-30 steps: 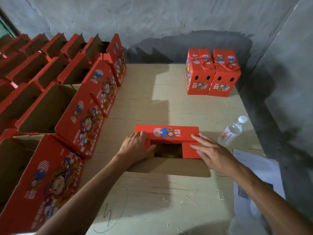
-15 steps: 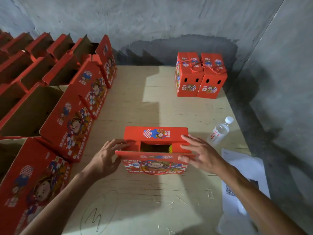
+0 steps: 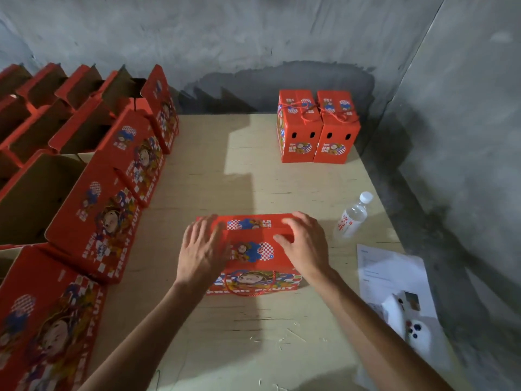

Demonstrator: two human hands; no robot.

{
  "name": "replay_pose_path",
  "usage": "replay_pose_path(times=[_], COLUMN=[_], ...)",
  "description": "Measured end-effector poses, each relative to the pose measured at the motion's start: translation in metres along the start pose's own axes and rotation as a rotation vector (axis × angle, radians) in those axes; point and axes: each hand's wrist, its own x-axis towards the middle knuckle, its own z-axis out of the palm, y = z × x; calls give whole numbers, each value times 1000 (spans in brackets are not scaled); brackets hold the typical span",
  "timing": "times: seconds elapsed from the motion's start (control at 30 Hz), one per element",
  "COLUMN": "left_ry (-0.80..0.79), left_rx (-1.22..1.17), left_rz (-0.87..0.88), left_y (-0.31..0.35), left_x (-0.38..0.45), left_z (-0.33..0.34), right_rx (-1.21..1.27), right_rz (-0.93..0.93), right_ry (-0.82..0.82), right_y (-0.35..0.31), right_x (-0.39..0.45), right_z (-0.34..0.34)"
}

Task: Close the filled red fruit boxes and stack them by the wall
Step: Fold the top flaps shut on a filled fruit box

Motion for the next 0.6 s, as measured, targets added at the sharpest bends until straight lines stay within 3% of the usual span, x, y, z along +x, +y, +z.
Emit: replay_pose_path(times=[0.1, 0.4, 0.6], left_ry=[8, 183, 199], left_rx=[-106, -77, -44], left_rz=[83, 73, 21], left_y=[1, 3, 5], left_x=[-6, -6, -7], left_z=[20, 31, 30], right_rx=[-70, 1, -19], right_rz=[-202, -216, -228], right_ry=[120, 297, 369], right_y=[0, 7, 6], right_x=[-14, -15, -17], right_z=[26, 44, 46])
